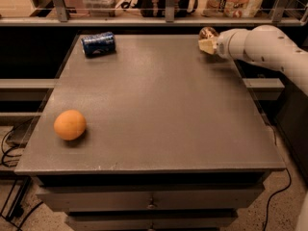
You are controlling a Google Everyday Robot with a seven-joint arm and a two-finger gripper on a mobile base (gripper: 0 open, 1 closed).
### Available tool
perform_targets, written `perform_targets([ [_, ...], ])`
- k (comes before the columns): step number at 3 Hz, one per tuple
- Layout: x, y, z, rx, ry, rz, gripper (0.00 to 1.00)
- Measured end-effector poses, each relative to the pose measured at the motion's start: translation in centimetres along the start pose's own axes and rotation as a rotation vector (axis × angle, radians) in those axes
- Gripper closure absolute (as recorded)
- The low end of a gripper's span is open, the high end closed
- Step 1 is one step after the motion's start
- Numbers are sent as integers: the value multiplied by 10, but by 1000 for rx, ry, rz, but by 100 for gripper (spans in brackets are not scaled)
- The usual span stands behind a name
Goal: Move orange can near orange
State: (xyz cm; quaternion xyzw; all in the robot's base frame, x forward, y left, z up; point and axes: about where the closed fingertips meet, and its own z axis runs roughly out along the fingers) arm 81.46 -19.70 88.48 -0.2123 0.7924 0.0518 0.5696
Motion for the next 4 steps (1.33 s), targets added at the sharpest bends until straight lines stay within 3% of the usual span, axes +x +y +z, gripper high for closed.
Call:
perform_targets([
  [1, -11, 16, -2, -28, 3, -66, 88],
  [2, -20, 38, -2, -113, -8, -83, 100],
  [3, -38, 65, -1, -272, -69, -69, 100],
  [4, -89, 91, -19, -431, -192, -115, 100],
])
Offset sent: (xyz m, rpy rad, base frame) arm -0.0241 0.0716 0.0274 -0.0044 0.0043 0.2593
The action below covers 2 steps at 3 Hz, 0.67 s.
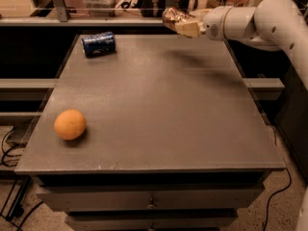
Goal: Move orange can near orange
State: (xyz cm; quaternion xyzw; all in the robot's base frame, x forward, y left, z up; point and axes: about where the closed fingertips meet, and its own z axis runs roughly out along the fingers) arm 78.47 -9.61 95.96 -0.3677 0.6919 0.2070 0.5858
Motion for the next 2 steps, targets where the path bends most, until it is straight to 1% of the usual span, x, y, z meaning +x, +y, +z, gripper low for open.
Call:
perform_targets([
  [1, -37, 37, -14, -148, -13, -94, 100],
  [2, -25, 57, -16, -227, 23, -95, 100],
])
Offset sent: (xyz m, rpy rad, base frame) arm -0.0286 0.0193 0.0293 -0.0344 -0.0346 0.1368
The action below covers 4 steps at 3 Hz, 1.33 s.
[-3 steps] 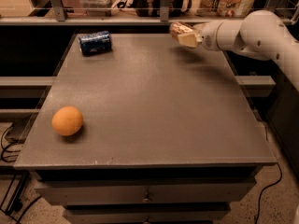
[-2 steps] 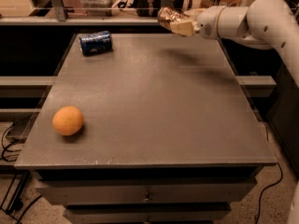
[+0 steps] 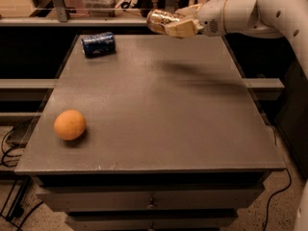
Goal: Move orange can near orange
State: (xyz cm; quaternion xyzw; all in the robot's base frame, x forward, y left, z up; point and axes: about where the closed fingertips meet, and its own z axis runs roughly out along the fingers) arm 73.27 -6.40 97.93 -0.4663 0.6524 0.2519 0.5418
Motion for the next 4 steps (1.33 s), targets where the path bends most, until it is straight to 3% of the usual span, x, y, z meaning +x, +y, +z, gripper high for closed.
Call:
perform_targets([
  [1, 0, 0, 0, 0, 0, 0, 100],
  [2, 1, 27, 8, -40, 88, -114, 100],
  [3, 1, 63, 13, -75, 201, -279, 100],
  [4, 2, 95, 16, -95, 259, -397, 100],
])
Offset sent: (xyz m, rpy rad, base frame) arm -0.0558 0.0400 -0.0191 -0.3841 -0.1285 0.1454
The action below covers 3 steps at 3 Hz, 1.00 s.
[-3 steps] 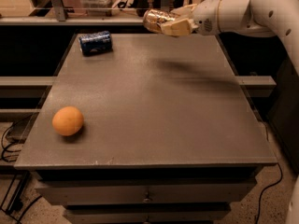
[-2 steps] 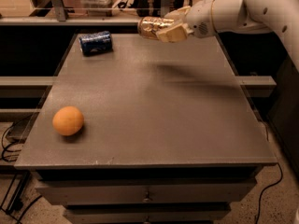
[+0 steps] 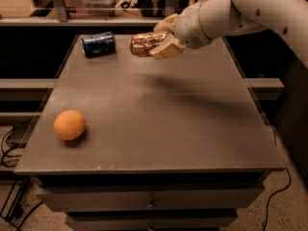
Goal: Move orange can near orange
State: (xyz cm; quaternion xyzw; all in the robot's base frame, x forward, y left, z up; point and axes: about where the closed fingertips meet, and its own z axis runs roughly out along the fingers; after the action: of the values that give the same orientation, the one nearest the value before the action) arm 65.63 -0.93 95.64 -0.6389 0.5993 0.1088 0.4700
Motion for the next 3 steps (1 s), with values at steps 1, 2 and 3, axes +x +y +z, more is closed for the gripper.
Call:
perform_targets([
  [1, -9, 34, 9, -19, -13, -39, 100],
  [2, -20, 61, 18, -57, -79, -24, 100],
  [3, -29, 78, 21, -105, -175, 89, 100],
])
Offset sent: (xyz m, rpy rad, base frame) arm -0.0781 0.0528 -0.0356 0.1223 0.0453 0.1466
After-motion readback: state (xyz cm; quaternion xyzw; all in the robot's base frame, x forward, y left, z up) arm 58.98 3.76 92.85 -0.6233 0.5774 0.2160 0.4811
